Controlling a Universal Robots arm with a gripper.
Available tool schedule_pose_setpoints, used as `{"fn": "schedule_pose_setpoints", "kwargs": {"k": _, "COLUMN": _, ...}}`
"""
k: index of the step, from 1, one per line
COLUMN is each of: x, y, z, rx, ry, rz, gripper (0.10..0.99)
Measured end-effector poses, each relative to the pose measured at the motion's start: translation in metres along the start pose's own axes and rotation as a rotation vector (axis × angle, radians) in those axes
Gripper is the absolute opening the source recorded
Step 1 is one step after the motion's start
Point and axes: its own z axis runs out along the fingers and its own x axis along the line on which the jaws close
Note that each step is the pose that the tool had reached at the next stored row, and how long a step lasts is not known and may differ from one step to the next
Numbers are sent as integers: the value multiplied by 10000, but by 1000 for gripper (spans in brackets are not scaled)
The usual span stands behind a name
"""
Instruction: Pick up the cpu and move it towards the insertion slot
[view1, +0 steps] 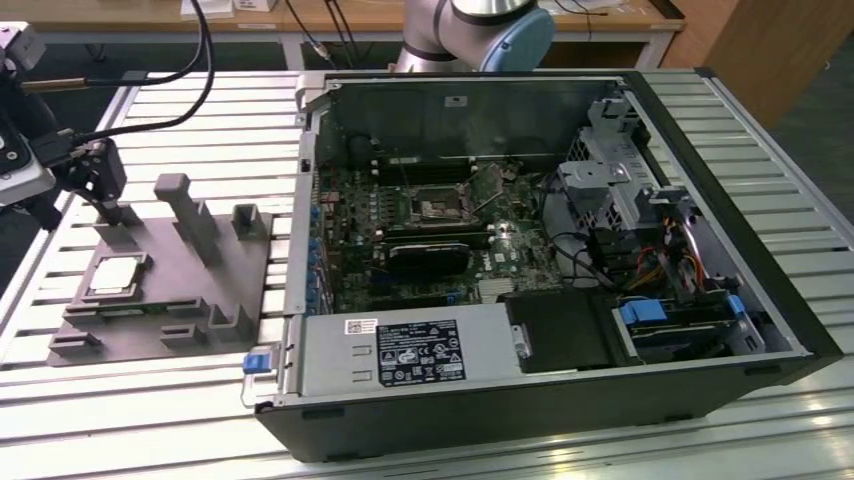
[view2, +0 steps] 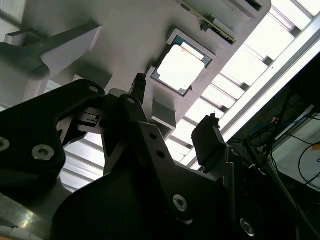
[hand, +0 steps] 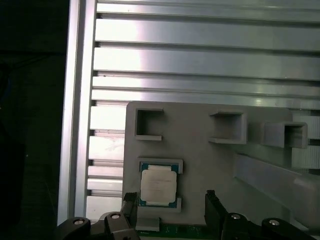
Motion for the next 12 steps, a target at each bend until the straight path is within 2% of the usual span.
{"fn": "schedule_pose_setpoints", "kwargs": {"k": 12, "x": 7, "y": -3, "z": 77, "rx": 0, "ry": 1, "rz": 0, "gripper": 647}}
